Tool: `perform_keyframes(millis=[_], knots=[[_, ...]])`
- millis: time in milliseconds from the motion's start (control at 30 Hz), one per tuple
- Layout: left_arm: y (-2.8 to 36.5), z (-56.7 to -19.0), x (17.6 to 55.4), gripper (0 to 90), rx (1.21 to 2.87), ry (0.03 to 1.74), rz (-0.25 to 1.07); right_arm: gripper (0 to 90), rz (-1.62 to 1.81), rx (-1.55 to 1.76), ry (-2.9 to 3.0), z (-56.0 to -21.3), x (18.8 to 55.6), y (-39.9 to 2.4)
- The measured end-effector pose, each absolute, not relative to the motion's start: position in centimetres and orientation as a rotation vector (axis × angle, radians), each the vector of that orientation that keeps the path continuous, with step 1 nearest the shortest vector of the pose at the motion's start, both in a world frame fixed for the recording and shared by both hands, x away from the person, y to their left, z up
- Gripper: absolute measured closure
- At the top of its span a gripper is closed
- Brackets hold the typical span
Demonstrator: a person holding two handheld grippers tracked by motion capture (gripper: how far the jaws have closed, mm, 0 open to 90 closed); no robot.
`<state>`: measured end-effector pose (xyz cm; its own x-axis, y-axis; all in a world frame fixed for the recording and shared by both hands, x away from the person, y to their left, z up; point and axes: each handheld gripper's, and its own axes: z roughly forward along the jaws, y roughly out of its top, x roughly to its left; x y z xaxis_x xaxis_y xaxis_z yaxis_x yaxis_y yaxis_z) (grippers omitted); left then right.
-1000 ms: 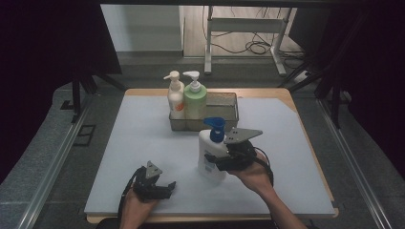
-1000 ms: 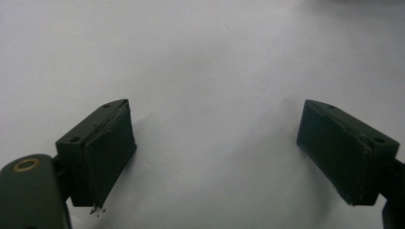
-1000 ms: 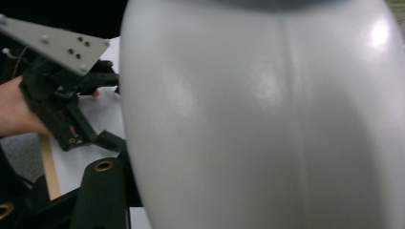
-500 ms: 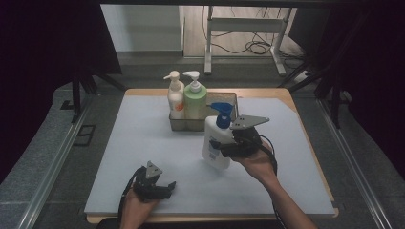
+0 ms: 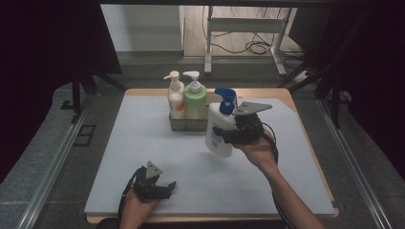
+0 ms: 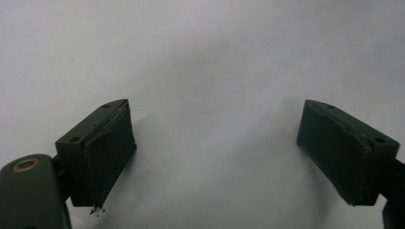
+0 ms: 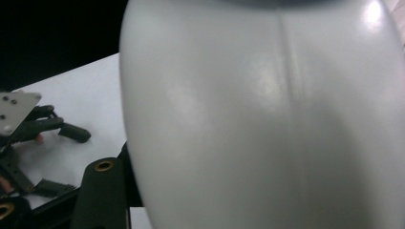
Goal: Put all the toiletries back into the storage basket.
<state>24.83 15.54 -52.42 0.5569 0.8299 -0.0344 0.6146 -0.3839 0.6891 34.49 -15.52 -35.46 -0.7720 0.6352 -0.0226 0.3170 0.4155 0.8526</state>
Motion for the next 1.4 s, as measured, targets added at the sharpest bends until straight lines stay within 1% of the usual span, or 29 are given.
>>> perform_keyframes(millis=[433, 933, 1400], knots=[[15.5, -52.4, 24.8, 11.9, 2.128, 1.154, 0.420, 37.8, 1.278, 0.890, 2.272, -34.5, 36.5, -16.1], [15.6, -52.4, 24.8, 11.9, 2.130, 1.155, 0.417, 37.8, 1.239, 0.942, 2.217, -32.9, 39.0, -15.6], [15.5, -52.4, 24.8, 11.9, 2.128, 1.158, 0.419, 37.9, 1.225, 0.993, 2.154, -32.6, 41.6, -15.3]])
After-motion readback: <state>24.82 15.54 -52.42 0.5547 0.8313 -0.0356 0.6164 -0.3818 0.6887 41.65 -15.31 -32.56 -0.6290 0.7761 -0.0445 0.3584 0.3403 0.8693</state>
